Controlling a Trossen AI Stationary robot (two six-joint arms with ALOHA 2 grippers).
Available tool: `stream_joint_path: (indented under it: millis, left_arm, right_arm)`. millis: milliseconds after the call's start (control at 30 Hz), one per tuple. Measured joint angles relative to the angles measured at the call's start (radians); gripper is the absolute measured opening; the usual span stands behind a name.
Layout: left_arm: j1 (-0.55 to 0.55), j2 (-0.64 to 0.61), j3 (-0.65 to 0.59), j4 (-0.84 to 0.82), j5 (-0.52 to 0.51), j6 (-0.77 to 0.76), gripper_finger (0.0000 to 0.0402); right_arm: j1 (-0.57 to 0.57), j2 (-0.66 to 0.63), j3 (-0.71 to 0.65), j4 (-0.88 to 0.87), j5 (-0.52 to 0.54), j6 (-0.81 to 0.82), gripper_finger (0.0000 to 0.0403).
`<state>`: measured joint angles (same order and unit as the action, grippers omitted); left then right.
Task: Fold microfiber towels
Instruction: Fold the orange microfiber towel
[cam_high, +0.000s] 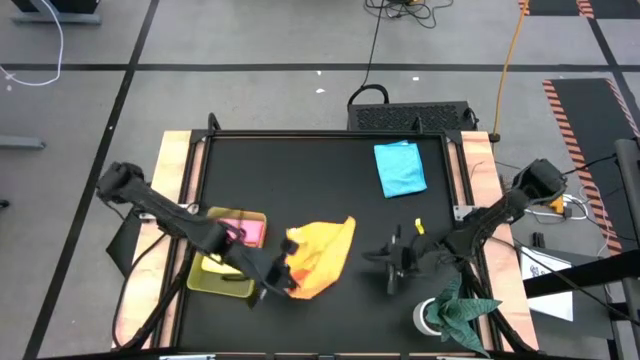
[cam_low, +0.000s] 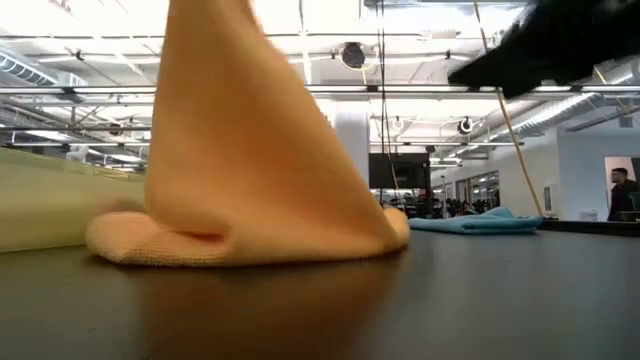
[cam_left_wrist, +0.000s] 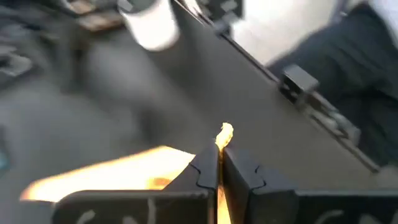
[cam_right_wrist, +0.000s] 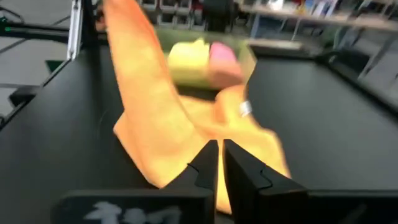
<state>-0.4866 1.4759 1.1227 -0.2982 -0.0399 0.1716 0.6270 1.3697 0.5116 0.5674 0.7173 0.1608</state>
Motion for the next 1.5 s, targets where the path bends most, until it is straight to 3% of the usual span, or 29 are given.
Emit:
stream_joint_path:
  millis: [133,333,500,600,767,933,1100,1333,1500]
  left_arm:
    - [-0.023,0.141,-0.003,0.049,0.067,-0.104,0.0018]
    - [-0.074,0.29,-0.002,0.147,0.077,-0.178,0.0004]
    - [-0.101,0.339,-0.001,0.2,0.06,-0.208,0.0022]
    - [-0.111,0.339,-0.001,0.202,0.059,-0.207,0.0025]
    - [-0.121,0.329,-0.001,0.213,0.056,-0.198,0.0007]
    - [-0.122,0.329,-0.001,0.219,0.047,-0.205,0.0015]
    - [-0.12,0.329,-0.001,0.226,0.039,-0.202,0.003]
    - [-0.118,0.329,-0.001,0.243,0.038,-0.201,0.001]
    - [-0.118,0.329,-0.001,0.243,0.038,-0.202,0.0009]
  right_arm:
    - [-0.049,0.06,-0.034,0.06,-0.078,0.065,0.0053]
    - [-0.186,0.136,-0.014,0.064,-0.206,0.121,0.0124]
    - [-0.343,0.142,0.0,-0.028,-0.23,0.107,0.0163]
    - [-0.467,0.141,0.001,-0.072,-0.364,0.087,0.0172]
    - [-0.657,0.141,0.001,-0.103,-0.656,0.094,0.0169]
    - [-0.743,0.148,0.001,-0.095,-0.902,0.094,0.0163]
    - [-0.765,0.182,0.001,-0.087,-0.902,0.092,0.0158]
    - [-0.766,0.284,0.002,0.018,-0.956,0.066,0.0154]
    - [-0.765,0.329,0.001,0.057,-0.958,0.005,0.0096]
